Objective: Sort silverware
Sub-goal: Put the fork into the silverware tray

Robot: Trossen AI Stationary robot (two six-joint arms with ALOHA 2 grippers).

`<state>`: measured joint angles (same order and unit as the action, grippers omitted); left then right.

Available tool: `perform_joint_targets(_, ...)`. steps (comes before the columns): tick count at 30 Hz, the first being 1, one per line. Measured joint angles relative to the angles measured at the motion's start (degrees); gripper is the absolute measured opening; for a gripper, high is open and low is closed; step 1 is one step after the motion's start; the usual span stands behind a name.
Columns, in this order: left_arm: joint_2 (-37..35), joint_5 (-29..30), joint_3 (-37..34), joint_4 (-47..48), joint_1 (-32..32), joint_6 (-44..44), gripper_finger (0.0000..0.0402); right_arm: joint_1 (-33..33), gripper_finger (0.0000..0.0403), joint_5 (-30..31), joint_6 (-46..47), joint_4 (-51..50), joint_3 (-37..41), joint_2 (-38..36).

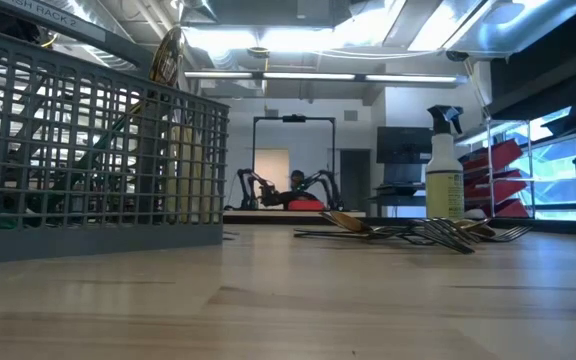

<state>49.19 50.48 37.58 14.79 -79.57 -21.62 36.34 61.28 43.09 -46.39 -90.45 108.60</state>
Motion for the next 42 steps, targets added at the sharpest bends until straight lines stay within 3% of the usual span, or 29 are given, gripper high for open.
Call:
perform_joint_targets(12, 0.0, 0.8, 0.0, 0.0, 0.0, 1.2, 0.0178, 0.0, 0.0237, 0.0, 0.0, 0.0, 0.0, 0.0)
perform_joint_targets(29, 0.0, 0.8, 0.0, -0.7, 0.0, 3.8, 0.0182, 0.0, 0.0237, -0.1, 0.1, 0.0, 0.0, 0.0)
perform_joint_targets(34, 0.0, -0.5, 0.0, -12.6, -0.3, 13.3, 0.0182, 0.0, 0.0237, -0.1, 0.1, 0.0, 0.0, 0.0)
perform_joint_targets(38, 0.0, -7.5, 0.0, -25.1, -1.7, 23.6, 0.0182, 0.0, 0.0237, -0.1, 0.1, 0.0, 0.0, 0.0)
perform_joint_targets(42, 1.6, -12.7, 0.0, -26.8, -1.8, 20.6, 0.0182, 0.0, 0.0237, -0.1, 0.1, 0.0, 0.0, 0.0)
